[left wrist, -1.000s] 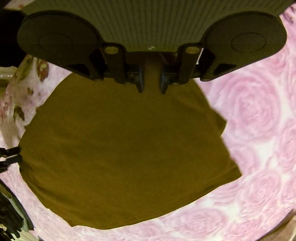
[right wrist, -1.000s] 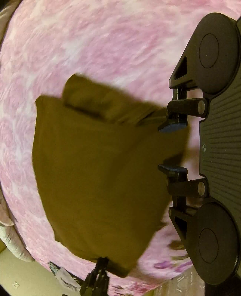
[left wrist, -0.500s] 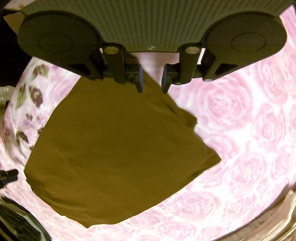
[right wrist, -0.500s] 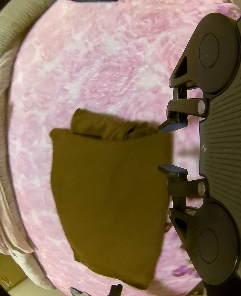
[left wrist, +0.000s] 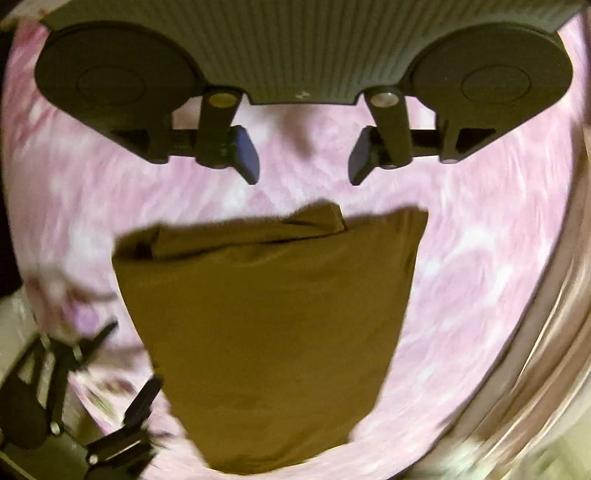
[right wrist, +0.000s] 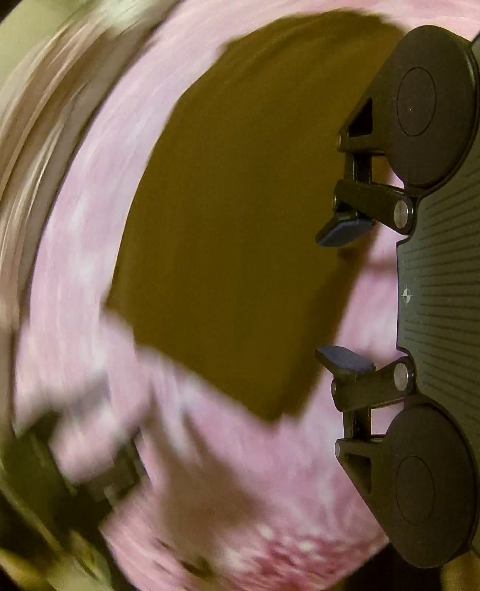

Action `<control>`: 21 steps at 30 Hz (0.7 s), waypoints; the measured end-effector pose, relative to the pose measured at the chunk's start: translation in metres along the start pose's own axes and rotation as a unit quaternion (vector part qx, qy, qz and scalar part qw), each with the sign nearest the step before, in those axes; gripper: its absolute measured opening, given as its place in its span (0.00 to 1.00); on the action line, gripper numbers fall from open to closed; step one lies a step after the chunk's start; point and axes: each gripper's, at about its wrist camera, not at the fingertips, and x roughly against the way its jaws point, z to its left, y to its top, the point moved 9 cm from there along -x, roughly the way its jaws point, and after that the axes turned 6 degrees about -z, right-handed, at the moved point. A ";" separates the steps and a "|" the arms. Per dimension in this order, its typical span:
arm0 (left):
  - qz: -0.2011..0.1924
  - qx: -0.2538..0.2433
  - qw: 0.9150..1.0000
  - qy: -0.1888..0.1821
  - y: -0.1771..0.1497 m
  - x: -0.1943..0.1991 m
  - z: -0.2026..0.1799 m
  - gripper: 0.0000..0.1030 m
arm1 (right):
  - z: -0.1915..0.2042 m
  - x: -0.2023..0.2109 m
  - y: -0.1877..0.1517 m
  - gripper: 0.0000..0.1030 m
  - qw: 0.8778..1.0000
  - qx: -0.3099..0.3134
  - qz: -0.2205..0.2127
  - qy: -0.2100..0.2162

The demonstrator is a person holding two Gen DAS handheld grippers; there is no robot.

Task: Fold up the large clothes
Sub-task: 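Grasp the folded brown shirt edge with the left gripper while the right gripper grasps it too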

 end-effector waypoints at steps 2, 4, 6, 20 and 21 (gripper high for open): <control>-0.021 -0.045 0.999 0.000 -0.002 -0.003 -0.001 0.66 | 0.025 -0.018 -0.003 0.55 0.997 0.080 -0.006 -0.019; -0.036 -0.088 0.995 -0.002 -0.006 -0.007 -0.005 0.70 | 0.035 -0.033 -0.007 0.55 0.991 0.128 -0.007 -0.040; -0.045 -0.143 0.989 -0.002 -0.008 -0.016 -0.012 0.75 | 0.032 -0.038 -0.006 0.55 0.992 0.115 -0.021 -0.047; -0.099 -0.375 0.921 -0.031 -0.001 -0.073 -0.010 0.65 | -0.027 0.033 0.038 0.02 0.993 -0.059 -0.055 -0.090; -0.100 -0.377 0.921 -0.023 0.001 -0.074 -0.006 0.59 | -0.030 0.038 0.042 0.02 0.992 -0.064 -0.056 -0.093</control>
